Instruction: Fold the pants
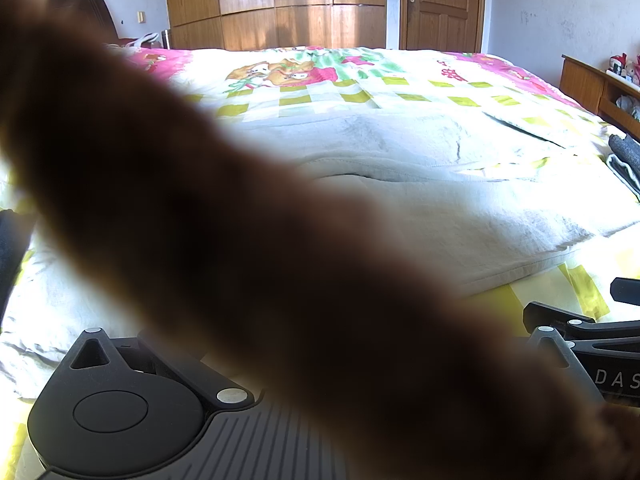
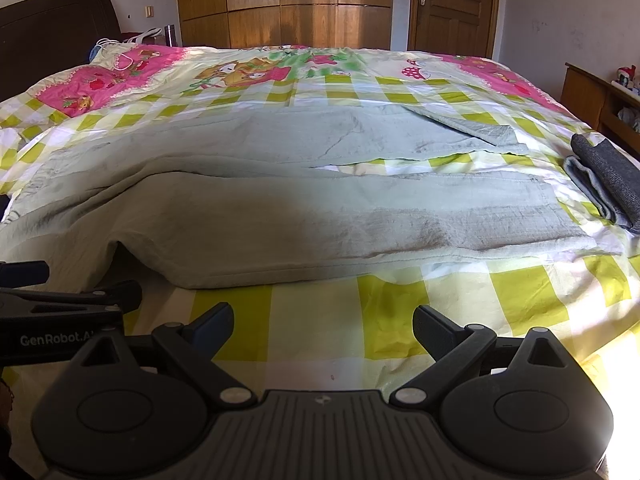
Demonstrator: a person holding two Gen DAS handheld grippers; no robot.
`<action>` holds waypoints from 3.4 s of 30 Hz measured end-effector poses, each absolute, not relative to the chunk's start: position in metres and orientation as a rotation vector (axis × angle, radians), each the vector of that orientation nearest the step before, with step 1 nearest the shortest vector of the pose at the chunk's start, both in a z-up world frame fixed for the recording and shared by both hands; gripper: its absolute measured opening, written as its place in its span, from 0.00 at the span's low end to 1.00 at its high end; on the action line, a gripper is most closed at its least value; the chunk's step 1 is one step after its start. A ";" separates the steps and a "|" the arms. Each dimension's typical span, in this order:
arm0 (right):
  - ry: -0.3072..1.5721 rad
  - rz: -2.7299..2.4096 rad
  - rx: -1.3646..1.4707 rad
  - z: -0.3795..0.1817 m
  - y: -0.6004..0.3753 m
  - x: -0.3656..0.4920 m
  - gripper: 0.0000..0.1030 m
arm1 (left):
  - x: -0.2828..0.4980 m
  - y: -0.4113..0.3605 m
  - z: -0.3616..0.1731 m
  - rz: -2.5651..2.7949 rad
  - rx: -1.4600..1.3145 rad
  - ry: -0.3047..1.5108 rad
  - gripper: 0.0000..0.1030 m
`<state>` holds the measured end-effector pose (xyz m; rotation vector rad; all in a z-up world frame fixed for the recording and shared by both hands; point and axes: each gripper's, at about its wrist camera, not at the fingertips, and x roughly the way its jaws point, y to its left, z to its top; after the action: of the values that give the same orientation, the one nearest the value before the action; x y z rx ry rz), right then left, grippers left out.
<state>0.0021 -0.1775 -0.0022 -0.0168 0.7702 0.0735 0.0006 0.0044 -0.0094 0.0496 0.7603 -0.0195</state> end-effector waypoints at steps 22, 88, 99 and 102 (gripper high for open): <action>0.773 0.077 -0.018 -0.001 -0.174 0.000 1.00 | 0.000 0.006 -0.009 -0.021 0.046 0.761 1.00; 0.814 -0.228 0.446 0.006 -0.362 0.048 0.84 | 0.064 -0.138 0.018 -0.419 0.183 0.613 1.00; 0.794 -0.248 0.735 -0.021 -0.425 0.092 0.20 | 0.082 -0.175 -0.009 -0.504 0.198 0.665 1.00; 0.746 -0.259 0.749 -0.015 -0.441 0.085 0.20 | 0.084 -0.181 -0.010 -0.519 0.204 0.675 1.00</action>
<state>0.0853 -0.4413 -0.0148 0.7488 0.7461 -0.2587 0.0837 -0.1809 -0.0101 0.2036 0.6751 -0.5188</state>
